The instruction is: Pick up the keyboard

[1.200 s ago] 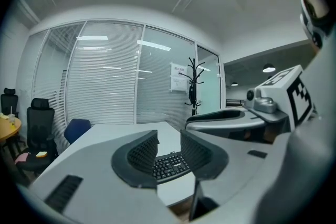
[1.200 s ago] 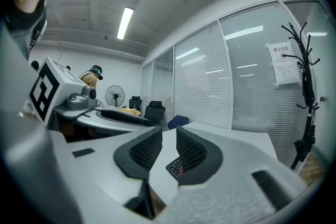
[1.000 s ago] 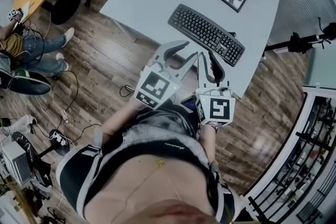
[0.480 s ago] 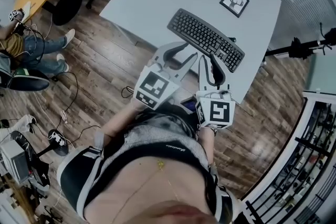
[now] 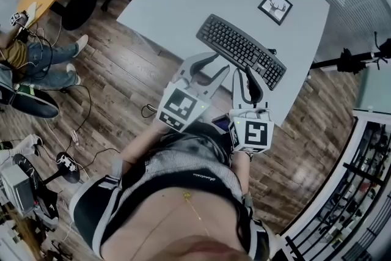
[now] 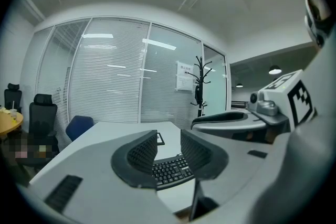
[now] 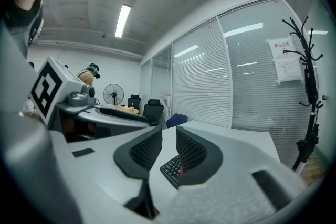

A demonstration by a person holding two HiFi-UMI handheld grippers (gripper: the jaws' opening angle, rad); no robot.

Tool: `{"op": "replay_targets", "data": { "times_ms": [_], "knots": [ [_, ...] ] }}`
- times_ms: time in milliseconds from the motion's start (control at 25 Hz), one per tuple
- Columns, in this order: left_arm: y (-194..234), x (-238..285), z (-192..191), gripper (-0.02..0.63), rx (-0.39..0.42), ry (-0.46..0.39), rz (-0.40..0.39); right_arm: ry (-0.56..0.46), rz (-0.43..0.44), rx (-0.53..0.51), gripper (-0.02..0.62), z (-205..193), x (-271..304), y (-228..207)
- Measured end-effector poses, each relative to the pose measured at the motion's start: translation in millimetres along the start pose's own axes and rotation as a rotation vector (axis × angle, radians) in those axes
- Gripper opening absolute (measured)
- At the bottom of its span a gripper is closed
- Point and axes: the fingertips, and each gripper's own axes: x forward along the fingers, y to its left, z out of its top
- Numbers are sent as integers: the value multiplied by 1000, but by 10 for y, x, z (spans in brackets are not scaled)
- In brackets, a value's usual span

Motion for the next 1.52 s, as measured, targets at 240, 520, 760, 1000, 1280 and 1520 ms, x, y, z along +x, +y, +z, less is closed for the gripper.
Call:
{"op": "replay_targets", "data": {
  "times_ms": [240, 520, 760, 1000, 1280, 1520],
  "knots": [
    [87, 71, -15, 115, 4, 12, -13, 11, 1, 1, 86, -24, 105, -2],
    [208, 210, -61, 115, -7, 30, -29, 28, -22, -4, 86, -83, 221, -76],
    [252, 351, -80, 115, -12, 39, -55, 34, -39, 12, 86, -135, 322, -177],
    [255, 499, -106, 115, -12, 52, -90, 46, -59, 12, 86, -171, 406, -280],
    [269, 609, -121, 115, -17, 59, -115, 53, -74, 16, 87, -185, 470, -360],
    [261, 680, -140, 115, -20, 67, -127, 58, -81, 20, 87, -215, 499, -418]
  ]
}}
